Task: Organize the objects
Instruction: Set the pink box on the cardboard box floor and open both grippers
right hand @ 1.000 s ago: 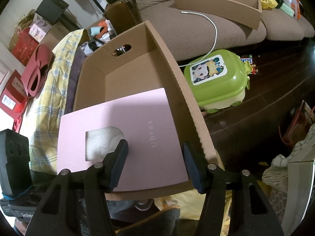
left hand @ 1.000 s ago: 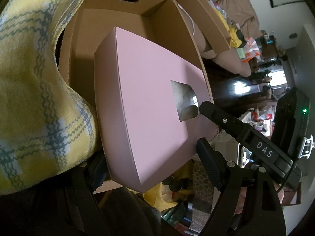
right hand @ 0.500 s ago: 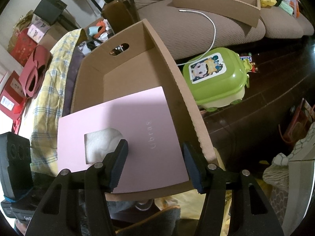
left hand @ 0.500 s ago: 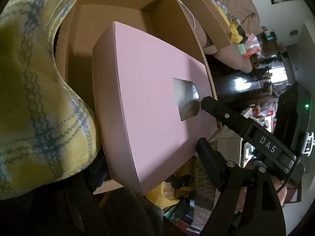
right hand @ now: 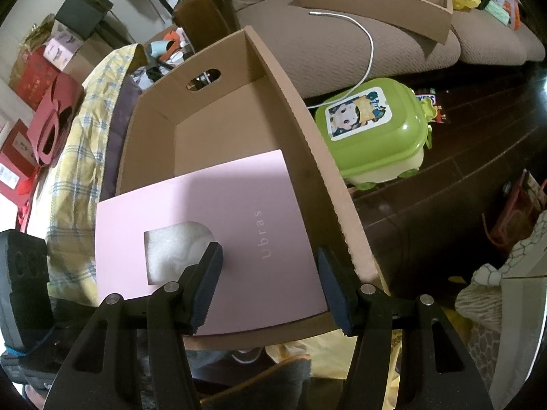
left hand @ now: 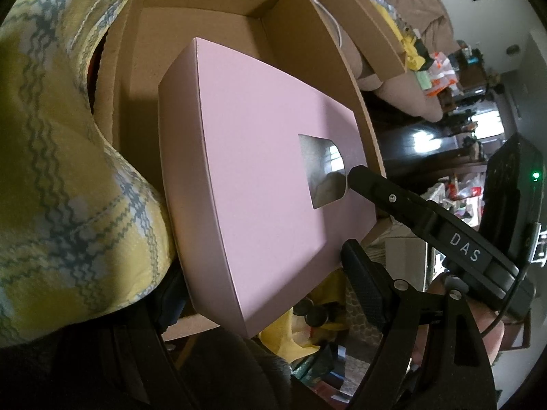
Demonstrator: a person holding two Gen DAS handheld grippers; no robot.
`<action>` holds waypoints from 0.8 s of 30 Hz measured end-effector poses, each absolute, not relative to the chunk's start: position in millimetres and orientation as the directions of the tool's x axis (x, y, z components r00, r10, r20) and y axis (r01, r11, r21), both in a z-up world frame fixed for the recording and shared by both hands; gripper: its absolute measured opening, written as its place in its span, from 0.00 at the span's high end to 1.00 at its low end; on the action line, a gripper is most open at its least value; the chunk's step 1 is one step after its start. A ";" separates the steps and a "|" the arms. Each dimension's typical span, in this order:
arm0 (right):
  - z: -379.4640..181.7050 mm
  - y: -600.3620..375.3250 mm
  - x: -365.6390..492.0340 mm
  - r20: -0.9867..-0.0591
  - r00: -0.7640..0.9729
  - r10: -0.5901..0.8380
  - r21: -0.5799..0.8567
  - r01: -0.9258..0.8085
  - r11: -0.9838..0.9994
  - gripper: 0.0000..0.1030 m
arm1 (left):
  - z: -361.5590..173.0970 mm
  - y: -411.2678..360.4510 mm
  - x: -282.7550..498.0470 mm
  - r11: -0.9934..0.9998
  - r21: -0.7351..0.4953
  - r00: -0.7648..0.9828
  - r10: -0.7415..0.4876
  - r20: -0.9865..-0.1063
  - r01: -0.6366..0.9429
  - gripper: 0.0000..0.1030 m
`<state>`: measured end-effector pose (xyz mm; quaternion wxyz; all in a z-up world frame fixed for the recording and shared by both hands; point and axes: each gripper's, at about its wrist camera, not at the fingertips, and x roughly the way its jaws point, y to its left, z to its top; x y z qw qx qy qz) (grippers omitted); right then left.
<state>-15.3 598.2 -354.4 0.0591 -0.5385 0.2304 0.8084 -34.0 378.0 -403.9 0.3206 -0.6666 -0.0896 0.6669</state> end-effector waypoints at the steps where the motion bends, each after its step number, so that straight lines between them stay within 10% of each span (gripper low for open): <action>1: -354.8 598.5 -15.2 -0.898 -0.413 -0.152 0.309 -0.345 -0.886 0.43 | -403.7 378.4 -34.3 -0.778 -0.547 0.094 0.547 -0.832 -0.309 0.21; 24: -353.8 600.7 -15.6 -0.872 -0.441 -0.212 0.381 -0.341 -0.860 0.44 | -405.6 379.2 -31.8 -0.761 -0.564 0.164 0.542 -0.824 -0.320 0.24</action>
